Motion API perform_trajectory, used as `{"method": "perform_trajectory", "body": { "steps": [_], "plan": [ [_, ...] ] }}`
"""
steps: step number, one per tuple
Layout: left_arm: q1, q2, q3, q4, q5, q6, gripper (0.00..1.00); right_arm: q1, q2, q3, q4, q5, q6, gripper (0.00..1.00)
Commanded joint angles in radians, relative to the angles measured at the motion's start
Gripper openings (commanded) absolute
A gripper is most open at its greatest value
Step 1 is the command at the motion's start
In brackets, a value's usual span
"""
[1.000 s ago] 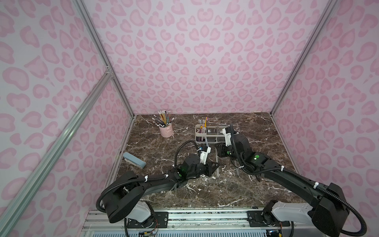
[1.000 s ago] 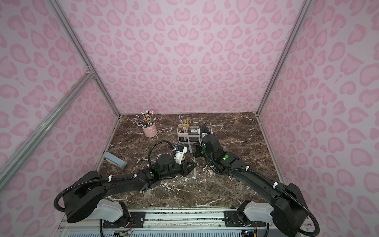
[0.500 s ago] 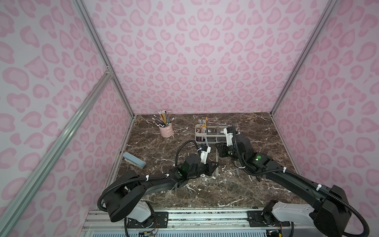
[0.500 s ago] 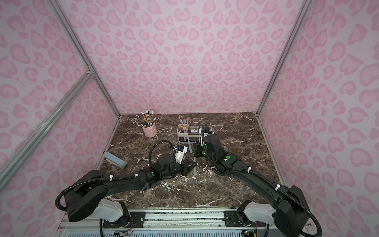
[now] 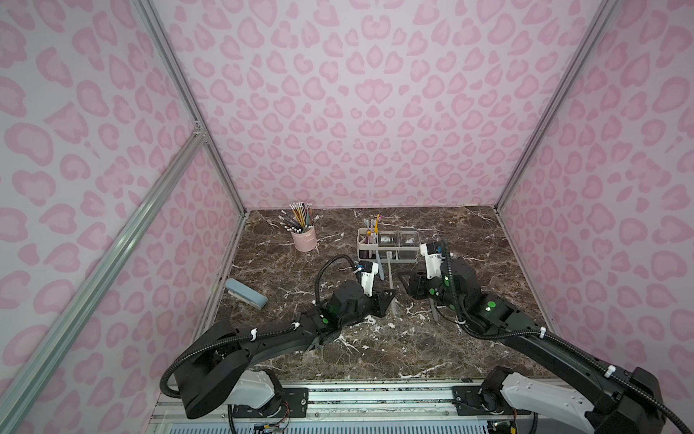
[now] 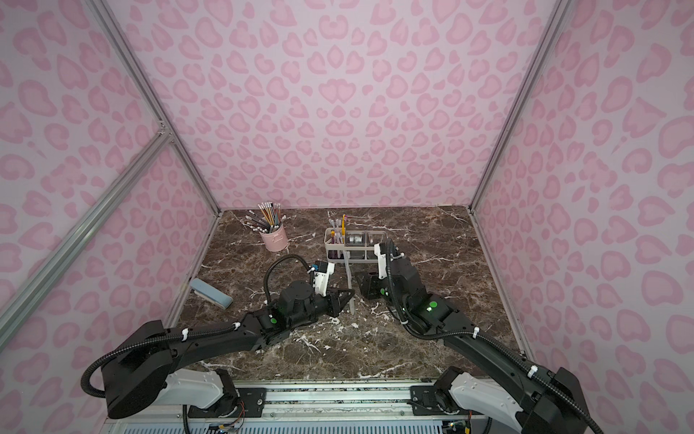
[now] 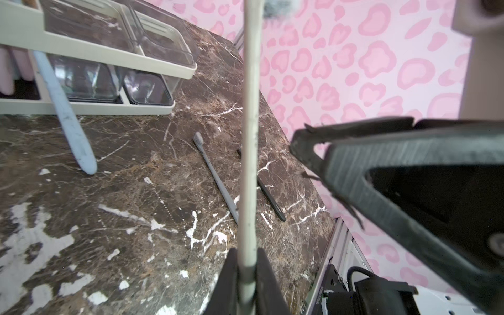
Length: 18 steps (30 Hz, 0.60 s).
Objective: Place the toothbrush into the toothbrush holder
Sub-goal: Pick up the toothbrush from the center of the board.
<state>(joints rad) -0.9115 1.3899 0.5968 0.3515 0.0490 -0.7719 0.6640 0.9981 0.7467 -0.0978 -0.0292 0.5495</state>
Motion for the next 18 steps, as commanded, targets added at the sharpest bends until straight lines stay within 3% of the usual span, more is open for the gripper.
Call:
{"method": "perform_trajectory", "body": {
  "steps": [1, 8, 11, 15, 18],
  "plan": [
    [0.002, -0.011, 0.027, -0.042, -0.068, -0.026, 0.03, -0.006, -0.042, -0.028, 0.031, -0.049, -0.019, 0.5],
    [0.002, -0.005, 0.031, -0.006, -0.034, -0.042, 0.03, -0.007, -0.091, -0.127, 0.104, -0.162, 0.041, 0.49],
    [-0.001, -0.009, 0.027, -0.009, -0.019, -0.001, 0.03, -0.008, -0.137, -0.186, 0.195, -0.169, 0.06, 0.5],
    [-0.001, -0.049, 0.05, -0.138, -0.112, 0.103, 0.03, -0.019, -0.142, -0.158, 0.182, -0.134, 0.047, 0.5],
    [-0.004, -0.065, 0.046, -0.163, -0.118, 0.154, 0.03, -0.027, -0.111, -0.145, 0.228, -0.153, 0.039, 0.51]
  ]
}}
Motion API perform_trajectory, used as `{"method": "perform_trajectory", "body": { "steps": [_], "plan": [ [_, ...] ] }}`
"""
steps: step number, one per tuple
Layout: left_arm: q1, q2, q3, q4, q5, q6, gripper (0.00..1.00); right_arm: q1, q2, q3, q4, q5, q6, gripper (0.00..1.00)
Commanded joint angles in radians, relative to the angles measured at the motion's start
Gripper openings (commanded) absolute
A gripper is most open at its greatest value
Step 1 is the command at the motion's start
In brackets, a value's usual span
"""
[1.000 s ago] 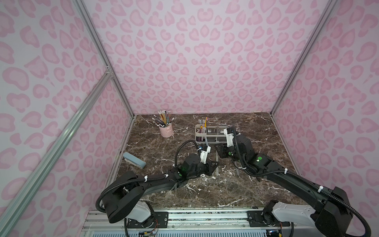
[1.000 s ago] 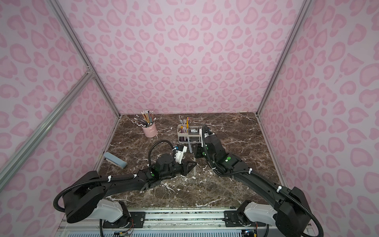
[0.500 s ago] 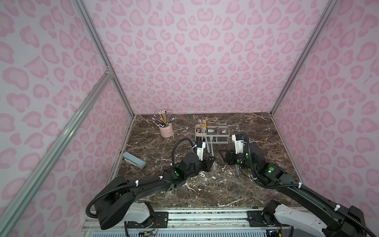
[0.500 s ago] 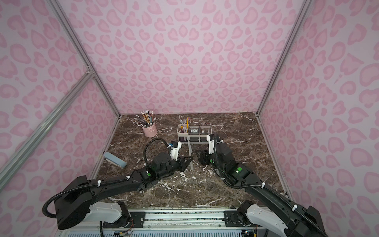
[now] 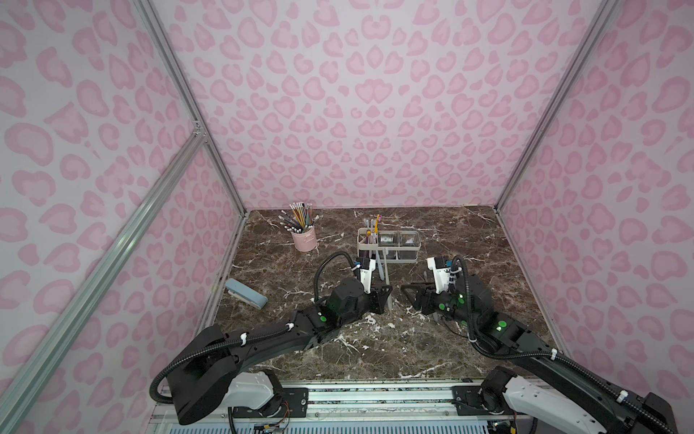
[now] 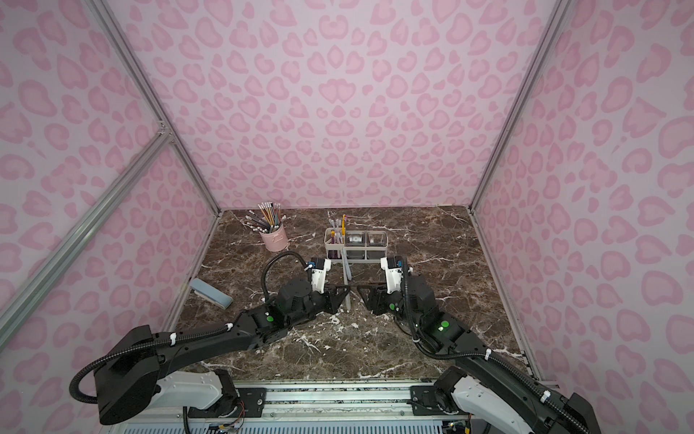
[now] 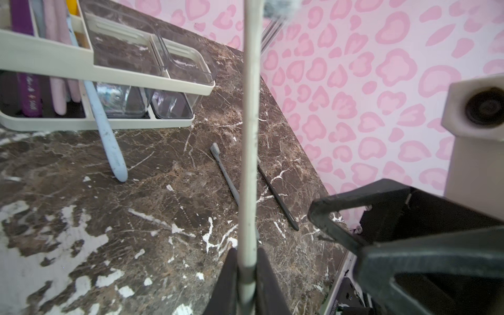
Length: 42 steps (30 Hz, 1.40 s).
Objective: Place the toothbrush into the toothbrush holder
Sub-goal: Pick up the toothbrush from the center of the board.
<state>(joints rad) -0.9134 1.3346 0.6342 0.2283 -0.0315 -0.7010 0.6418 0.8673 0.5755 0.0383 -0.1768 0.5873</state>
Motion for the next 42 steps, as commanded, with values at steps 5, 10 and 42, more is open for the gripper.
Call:
{"method": "perform_trajectory", "body": {
  "steps": [5, 10, 42],
  "plan": [
    [-0.041, 0.005, 0.009, -0.06, -0.088, 0.114, 0.03, -0.025, 0.121, 0.094, 0.126, -0.026, 0.005, 0.5],
    [-0.084, 0.017, 0.014, -0.075, -0.128, 0.135, 0.03, -0.031, 0.196, 0.151, 0.152, -0.06, -0.016, 0.5],
    [-0.13, 0.017, 0.011, -0.069, -0.164, 0.168, 0.03, -0.033, 0.291, 0.224, 0.166, -0.093, -0.056, 0.19]
  ]
}}
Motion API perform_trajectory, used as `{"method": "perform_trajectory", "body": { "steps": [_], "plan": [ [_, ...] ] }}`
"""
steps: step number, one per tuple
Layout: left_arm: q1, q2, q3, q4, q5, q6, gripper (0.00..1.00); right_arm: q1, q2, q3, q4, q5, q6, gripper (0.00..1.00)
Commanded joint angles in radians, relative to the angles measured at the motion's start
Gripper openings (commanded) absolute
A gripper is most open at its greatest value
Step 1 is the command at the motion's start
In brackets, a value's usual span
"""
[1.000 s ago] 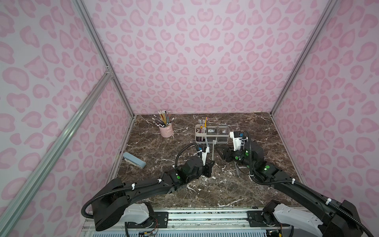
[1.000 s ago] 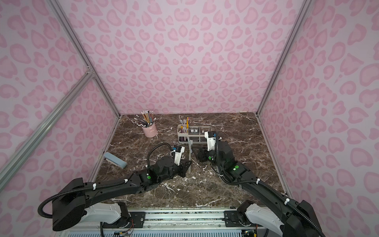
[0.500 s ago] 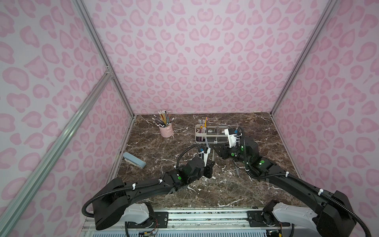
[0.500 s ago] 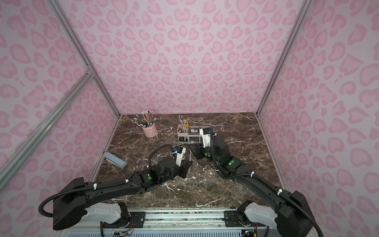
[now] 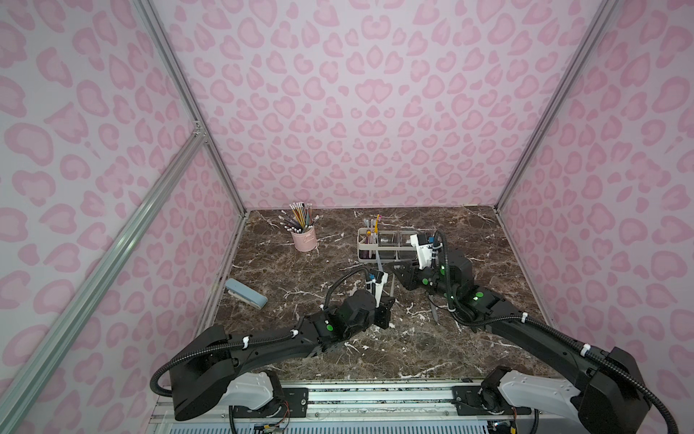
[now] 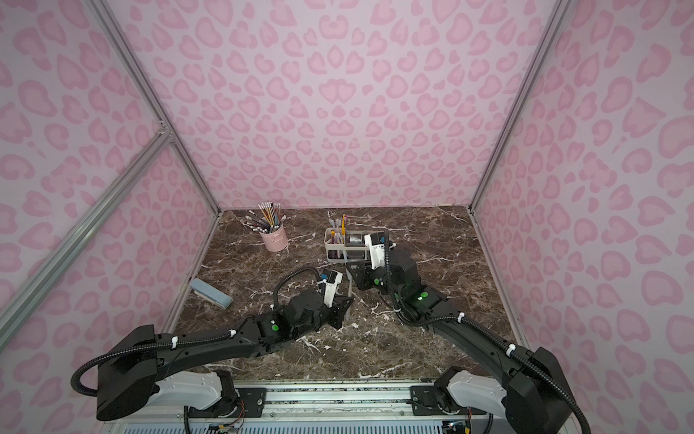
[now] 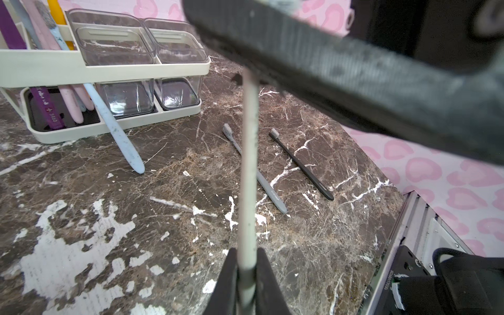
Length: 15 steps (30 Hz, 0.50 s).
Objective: Place the toothbrush into the toothbrush holder
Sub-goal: Pick up the toothbrush from the center of the board.
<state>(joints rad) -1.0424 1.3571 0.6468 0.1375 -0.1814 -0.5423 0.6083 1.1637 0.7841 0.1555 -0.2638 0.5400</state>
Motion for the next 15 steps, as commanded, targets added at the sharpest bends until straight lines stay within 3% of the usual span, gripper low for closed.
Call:
{"method": "perform_trajectory", "body": {
  "steps": [1, 10, 15],
  "plan": [
    [-0.001, -0.006, -0.001, 0.022, -0.015, 0.009, 0.03, -0.001, -0.004, 0.016, 0.046, -0.01, -0.009, 0.18],
    [-0.002, -0.006, 0.0, 0.019, -0.022, 0.01, 0.03, 0.0, -0.01, 0.026, 0.043, -0.01, -0.013, 0.0],
    [-0.002, -0.032, 0.029, -0.028, -0.033, 0.016, 0.05, -0.002, -0.001, 0.061, 0.041, -0.018, -0.032, 0.0]
  ]
}}
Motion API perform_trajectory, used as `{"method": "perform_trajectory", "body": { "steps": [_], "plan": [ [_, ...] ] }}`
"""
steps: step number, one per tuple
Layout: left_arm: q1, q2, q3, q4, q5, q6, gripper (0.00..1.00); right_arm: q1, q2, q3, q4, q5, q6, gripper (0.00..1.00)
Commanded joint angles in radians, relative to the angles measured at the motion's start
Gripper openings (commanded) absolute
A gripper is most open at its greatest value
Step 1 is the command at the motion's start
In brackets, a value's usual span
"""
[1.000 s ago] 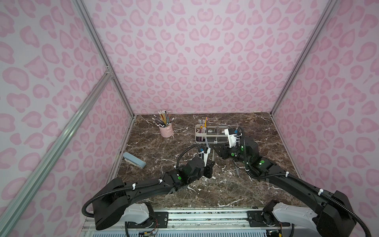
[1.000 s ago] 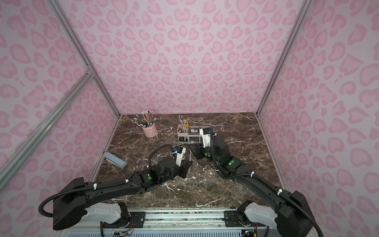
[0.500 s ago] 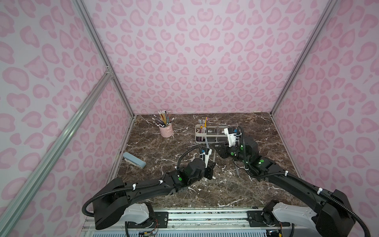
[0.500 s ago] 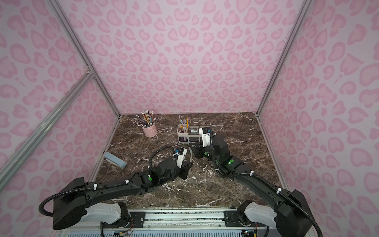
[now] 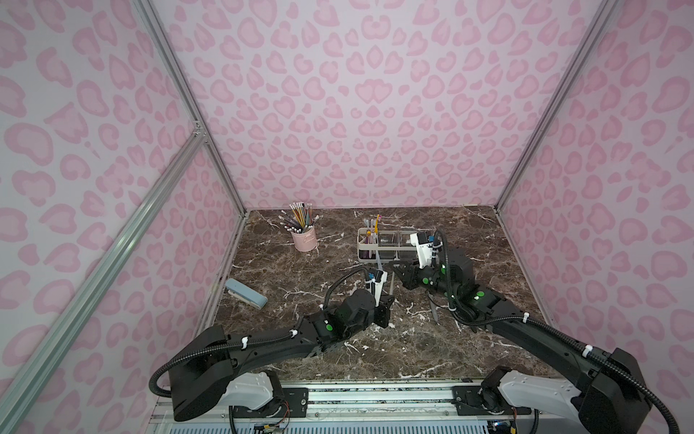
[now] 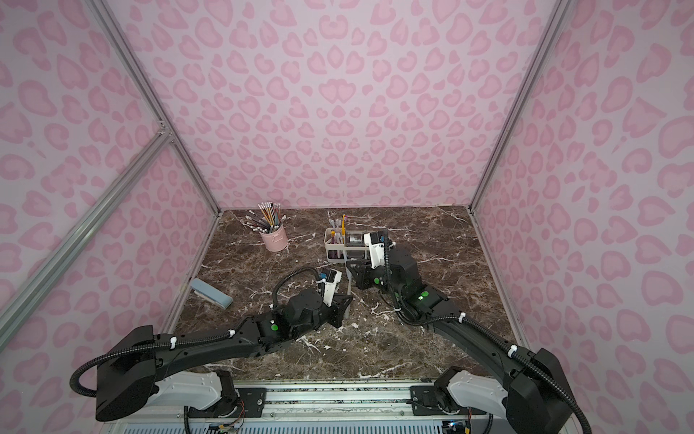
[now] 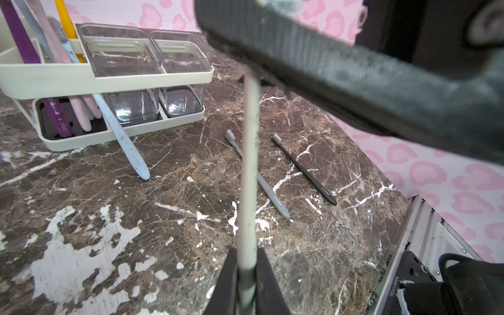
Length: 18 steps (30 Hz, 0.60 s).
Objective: Place the toothbrush into the toothbrush holder
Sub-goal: Pick up the toothbrush from the center of the board.
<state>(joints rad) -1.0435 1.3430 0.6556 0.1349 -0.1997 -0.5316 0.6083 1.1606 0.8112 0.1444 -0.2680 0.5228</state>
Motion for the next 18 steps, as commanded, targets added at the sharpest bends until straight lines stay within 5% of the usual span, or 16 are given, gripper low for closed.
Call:
{"method": "perform_trajectory", "body": {
  "steps": [1, 7, 18],
  "plan": [
    [-0.001, -0.033, 0.025, -0.037, -0.018, 0.004, 0.09, -0.001, 0.008, 0.046, 0.051, -0.015, -0.02, 0.0],
    [-0.001, -0.2, 0.035, -0.145, -0.074, -0.036, 0.48, 0.001, 0.065, 0.144, 0.107, 0.01, -0.085, 0.0],
    [0.024, -0.486, 0.073, -0.451, -0.291, -0.127, 0.88, 0.048, 0.44, 0.59, 0.252, 0.154, -0.331, 0.0]
  ]
}}
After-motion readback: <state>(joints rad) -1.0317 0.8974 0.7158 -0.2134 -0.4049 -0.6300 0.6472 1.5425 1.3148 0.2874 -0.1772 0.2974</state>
